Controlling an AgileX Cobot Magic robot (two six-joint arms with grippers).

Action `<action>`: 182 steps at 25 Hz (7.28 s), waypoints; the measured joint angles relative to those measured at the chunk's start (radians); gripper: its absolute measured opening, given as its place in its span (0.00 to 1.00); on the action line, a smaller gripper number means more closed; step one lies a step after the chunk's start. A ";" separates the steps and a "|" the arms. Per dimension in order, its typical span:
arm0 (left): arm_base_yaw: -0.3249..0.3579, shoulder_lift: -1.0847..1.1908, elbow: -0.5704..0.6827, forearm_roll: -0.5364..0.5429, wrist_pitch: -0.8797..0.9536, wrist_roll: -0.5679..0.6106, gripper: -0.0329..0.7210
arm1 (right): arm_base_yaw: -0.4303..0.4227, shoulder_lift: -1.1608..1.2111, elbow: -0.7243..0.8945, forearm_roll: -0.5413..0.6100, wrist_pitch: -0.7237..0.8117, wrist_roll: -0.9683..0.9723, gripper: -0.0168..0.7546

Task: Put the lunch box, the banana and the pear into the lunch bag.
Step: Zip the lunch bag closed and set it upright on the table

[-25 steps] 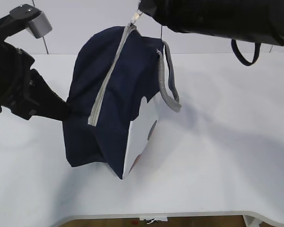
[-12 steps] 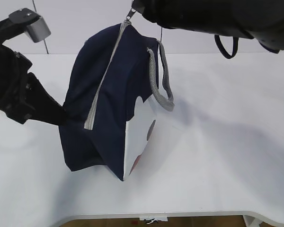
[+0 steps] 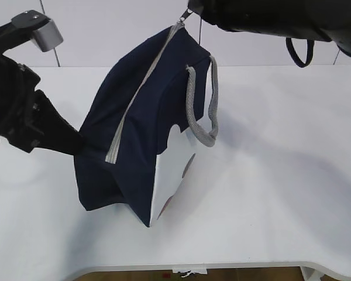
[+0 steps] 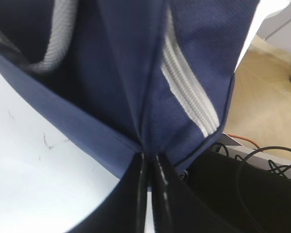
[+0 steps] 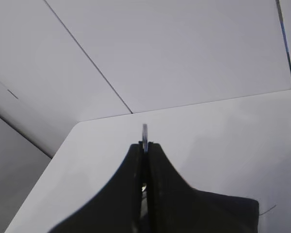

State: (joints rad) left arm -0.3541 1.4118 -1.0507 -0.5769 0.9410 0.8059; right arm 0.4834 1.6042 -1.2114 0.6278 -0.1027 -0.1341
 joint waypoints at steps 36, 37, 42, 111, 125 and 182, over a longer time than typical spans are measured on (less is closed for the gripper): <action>0.000 0.000 0.000 0.010 0.039 0.000 0.03 | -0.077 0.123 -0.164 0.030 0.210 -0.049 0.01; 0.000 0.000 0.000 0.008 0.039 0.000 0.03 | -0.077 0.138 -0.181 0.030 0.214 -0.049 0.01; 0.000 0.000 0.000 0.007 0.037 0.000 0.03 | -0.079 0.184 -0.266 0.030 0.282 -0.051 0.01; 0.000 -0.127 -0.069 0.107 -0.029 -0.067 0.06 | -0.136 0.220 -0.392 0.141 0.738 -0.225 0.01; 0.000 -0.191 -0.069 0.179 -0.033 -0.066 0.06 | -0.159 0.332 -0.394 0.143 0.783 -0.201 0.01; 0.000 -0.138 -0.069 0.150 -0.043 -0.062 0.06 | -0.167 0.468 -0.464 0.148 0.909 -0.205 0.04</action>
State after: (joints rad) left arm -0.3541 1.2733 -1.1196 -0.4266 0.8978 0.7438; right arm 0.3159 2.0724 -1.6751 0.7761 0.8062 -0.3386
